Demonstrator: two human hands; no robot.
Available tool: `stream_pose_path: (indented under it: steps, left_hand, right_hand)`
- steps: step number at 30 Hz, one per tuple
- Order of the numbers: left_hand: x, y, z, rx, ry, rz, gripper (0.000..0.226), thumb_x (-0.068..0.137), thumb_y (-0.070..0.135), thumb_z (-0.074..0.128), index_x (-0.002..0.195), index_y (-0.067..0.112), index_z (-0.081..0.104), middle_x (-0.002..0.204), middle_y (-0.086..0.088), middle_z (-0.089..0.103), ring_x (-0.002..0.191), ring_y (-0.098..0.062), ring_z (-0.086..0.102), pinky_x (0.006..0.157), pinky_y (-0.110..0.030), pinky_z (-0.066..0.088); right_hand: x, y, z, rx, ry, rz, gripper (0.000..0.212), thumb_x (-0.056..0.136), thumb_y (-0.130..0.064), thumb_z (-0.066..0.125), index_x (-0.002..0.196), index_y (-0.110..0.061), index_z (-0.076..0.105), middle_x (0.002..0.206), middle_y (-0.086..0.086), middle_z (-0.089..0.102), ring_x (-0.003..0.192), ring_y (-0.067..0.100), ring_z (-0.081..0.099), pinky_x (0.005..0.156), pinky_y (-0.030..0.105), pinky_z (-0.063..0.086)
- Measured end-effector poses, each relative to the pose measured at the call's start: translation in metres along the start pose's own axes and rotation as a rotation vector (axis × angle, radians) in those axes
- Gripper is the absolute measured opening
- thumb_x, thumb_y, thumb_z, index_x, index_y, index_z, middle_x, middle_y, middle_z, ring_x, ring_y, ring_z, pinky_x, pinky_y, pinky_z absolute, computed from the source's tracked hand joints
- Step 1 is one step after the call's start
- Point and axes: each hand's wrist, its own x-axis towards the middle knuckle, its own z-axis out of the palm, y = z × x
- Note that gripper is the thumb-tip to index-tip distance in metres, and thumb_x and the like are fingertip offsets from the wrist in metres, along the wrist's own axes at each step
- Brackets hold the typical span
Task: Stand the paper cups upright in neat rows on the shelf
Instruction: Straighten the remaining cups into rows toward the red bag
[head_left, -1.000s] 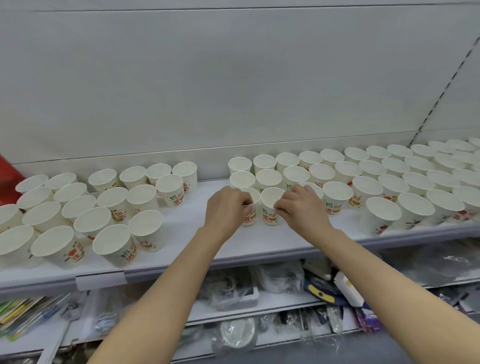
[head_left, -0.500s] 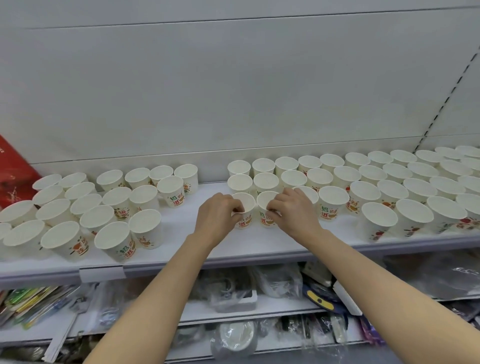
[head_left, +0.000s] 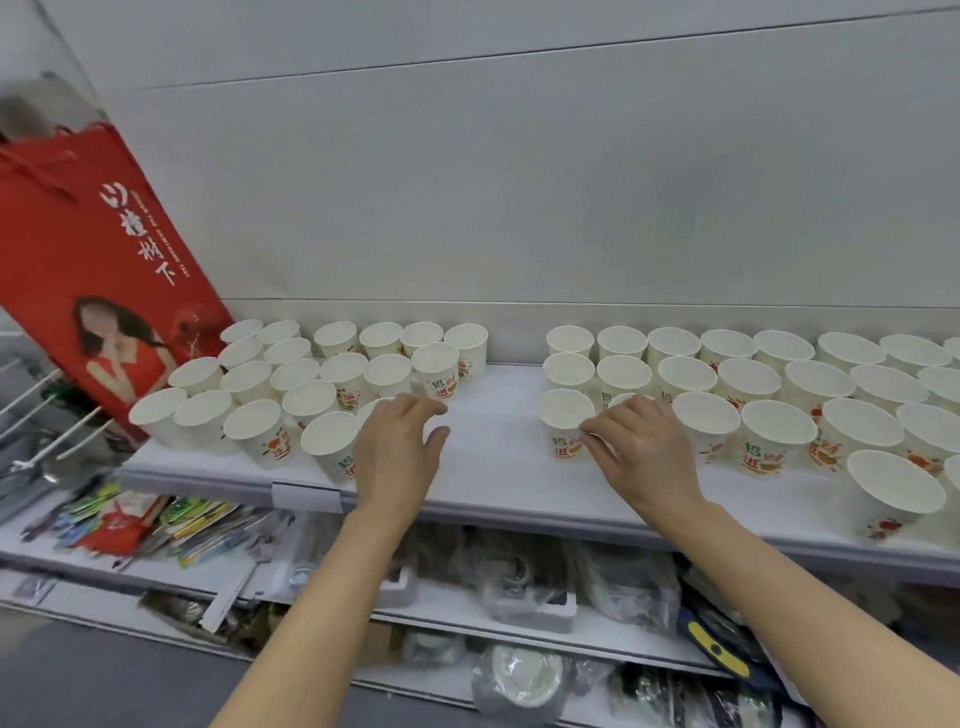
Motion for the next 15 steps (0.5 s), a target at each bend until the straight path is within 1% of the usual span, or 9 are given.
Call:
stream_pose_path:
  steps: [2, 4, 6, 8, 11, 13, 15]
  left_hand:
    - [0.002, -0.027, -0.015, 0.086, -0.003, -0.094, 0.022, 0.078, 0.025, 0.078, 0.099, 0.020, 0.073, 0.100, -0.001, 0.067, 0.093, -0.027, 0.058, 0.071, -0.034, 0.046]
    - [0.006, -0.044, -0.025, 0.160, -0.088, -0.148, 0.025, 0.077, 0.032, 0.077, 0.100, 0.022, 0.073, 0.104, 0.001, 0.067, 0.098, -0.026, 0.056, 0.072, -0.034, 0.045]
    - [0.012, -0.052, -0.029, 0.225, -0.206, -0.141, 0.022, 0.080, 0.036, 0.073, 0.100, 0.026, 0.074, 0.105, 0.002, 0.067, 0.099, -0.023, 0.055, 0.073, -0.033, 0.046]
    - [0.018, -0.058, -0.029, 0.273, -0.293, -0.090, 0.015, 0.083, 0.031, 0.069, 0.097, 0.028, 0.074, 0.101, 0.002, 0.067, 0.098, -0.022, 0.056, 0.071, -0.031, 0.044]
    - [0.028, -0.069, -0.031, 0.218, -0.306, -0.016, 0.007, 0.084, 0.027, 0.068, 0.088, 0.027, 0.074, 0.093, 0.005, 0.067, 0.093, -0.020, 0.055, 0.064, -0.030, 0.038]
    - [0.035, -0.077, -0.034, 0.113, -0.294, 0.008, 0.002, 0.083, 0.030, 0.071, 0.083, 0.030, 0.073, 0.085, 0.011, 0.066, 0.087, -0.015, 0.054, 0.061, -0.028, 0.034]
    - [0.045, -0.083, -0.038, -0.019, -0.284, -0.009, 0.004, 0.081, 0.034, 0.074, 0.078, 0.032, 0.072, 0.077, 0.016, 0.063, 0.077, -0.007, 0.052, 0.059, -0.026, 0.034]
  right_hand:
    - [0.009, -0.014, 0.008, 0.020, 0.004, -0.020, 0.011, 0.086, -0.021, 0.063, 0.078, -0.015, 0.069, 0.075, 0.001, 0.065, 0.073, 0.027, 0.053, 0.066, 0.035, 0.035]
    - [0.021, -0.030, 0.017, 0.054, -0.005, -0.038, 0.011, 0.085, -0.021, 0.063, 0.078, -0.015, 0.069, 0.074, 0.000, 0.065, 0.072, 0.026, 0.053, 0.067, 0.034, 0.036]
    - [0.035, -0.045, 0.028, 0.070, -0.054, -0.041, 0.006, 0.083, -0.020, 0.068, 0.079, -0.016, 0.070, 0.075, -0.001, 0.066, 0.073, 0.025, 0.054, 0.066, 0.034, 0.038]
    - [0.049, -0.059, 0.042, 0.079, -0.109, -0.008, 0.004, 0.080, -0.019, 0.073, 0.080, -0.016, 0.071, 0.075, -0.002, 0.067, 0.073, 0.024, 0.055, 0.064, 0.034, 0.039]
    - [0.068, -0.073, 0.068, 0.100, -0.181, 0.054, 0.006, 0.076, -0.017, 0.077, 0.078, -0.016, 0.071, 0.073, -0.002, 0.066, 0.071, 0.025, 0.055, 0.063, 0.034, 0.043]
    - [0.081, -0.077, 0.086, 0.107, -0.228, 0.117, 0.009, 0.073, -0.015, 0.078, 0.078, -0.016, 0.071, 0.073, -0.001, 0.067, 0.072, 0.027, 0.057, 0.064, 0.035, 0.046]
    - [0.096, -0.081, 0.102, 0.108, -0.273, 0.177, 0.016, 0.069, -0.013, 0.080, 0.083, -0.015, 0.071, 0.076, 0.002, 0.067, 0.076, 0.029, 0.059, 0.066, 0.035, 0.048]
